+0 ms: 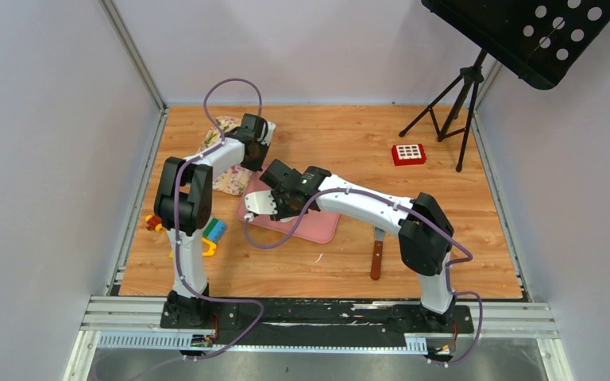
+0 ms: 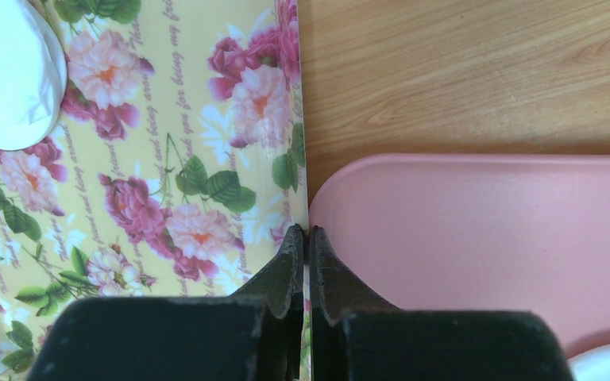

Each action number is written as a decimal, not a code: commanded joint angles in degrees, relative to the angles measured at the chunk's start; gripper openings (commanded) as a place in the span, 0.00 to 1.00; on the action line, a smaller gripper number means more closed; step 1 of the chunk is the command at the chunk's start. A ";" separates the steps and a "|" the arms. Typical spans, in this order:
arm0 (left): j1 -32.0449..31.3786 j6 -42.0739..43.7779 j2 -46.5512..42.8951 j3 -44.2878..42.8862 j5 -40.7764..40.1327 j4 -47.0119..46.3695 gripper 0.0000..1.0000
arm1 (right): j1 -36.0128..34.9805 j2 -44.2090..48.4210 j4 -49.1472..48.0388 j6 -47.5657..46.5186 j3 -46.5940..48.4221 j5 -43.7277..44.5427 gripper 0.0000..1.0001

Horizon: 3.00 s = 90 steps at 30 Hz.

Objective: Roll out the dumpling wrappers from the dough
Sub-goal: Flatten out the dough on the work surface.

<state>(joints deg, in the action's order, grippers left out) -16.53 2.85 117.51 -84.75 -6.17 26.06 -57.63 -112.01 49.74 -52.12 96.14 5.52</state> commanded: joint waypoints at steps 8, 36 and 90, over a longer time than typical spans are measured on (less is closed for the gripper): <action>-0.08 -0.02 1.41 2.18 0.03 2.59 0.00 | 1.20 -9.30 -1.08 -0.97 -0.77 2.01 0.00; -0.08 0.05 1.43 2.08 -1.50 2.41 0.00 | -5.20 6.03 1.84 -0.50 -26.13 -4.60 0.00; -0.11 -0.13 1.21 2.45 -0.77 2.24 0.00 | -5.80 2.01 5.84 0.78 -26.25 -4.46 0.00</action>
<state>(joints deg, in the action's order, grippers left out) -16.78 2.83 117.43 -84.42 -6.79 25.65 -61.65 -104.60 31.92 -55.35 76.23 14.46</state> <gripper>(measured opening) 0.017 0.342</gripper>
